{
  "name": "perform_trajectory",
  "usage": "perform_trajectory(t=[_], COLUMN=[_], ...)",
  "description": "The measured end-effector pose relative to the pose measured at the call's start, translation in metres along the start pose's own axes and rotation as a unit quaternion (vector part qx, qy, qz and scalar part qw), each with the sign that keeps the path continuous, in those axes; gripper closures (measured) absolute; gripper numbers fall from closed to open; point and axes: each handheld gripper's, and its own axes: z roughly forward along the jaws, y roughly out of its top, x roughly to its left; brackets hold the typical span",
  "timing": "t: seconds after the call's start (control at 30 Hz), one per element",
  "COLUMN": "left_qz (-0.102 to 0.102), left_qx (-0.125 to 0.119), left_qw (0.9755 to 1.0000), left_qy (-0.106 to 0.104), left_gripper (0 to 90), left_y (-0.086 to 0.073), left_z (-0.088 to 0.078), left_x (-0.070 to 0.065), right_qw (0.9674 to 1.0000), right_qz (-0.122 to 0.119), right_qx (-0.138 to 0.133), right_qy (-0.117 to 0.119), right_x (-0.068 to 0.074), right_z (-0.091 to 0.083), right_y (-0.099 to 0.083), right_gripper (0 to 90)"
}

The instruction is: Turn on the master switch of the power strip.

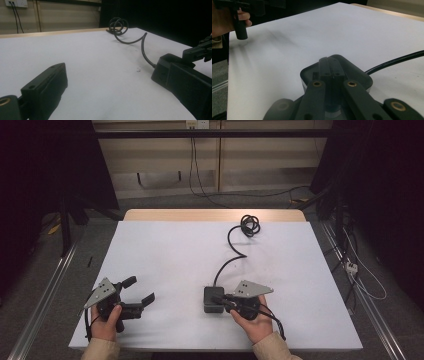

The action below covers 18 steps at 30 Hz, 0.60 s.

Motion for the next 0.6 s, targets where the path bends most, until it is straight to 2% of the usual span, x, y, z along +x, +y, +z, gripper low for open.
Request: perform_trajectory(t=[0.6], left_qz=[0.000], left_qx=[-0.002], left_qw=[1.0000], left_qy=[0.001], left_gripper=[3.3], left_y=[-0.0001], left_z=[-0.0005], left_x=[0.0002], right_qw=[1.0000], right_qz=[0.001], right_qx=[0.002], right_qy=[-0.001], right_x=[0.0003], right_z=[0.0003], right_y=[-0.0002], right_gripper=[90.0])
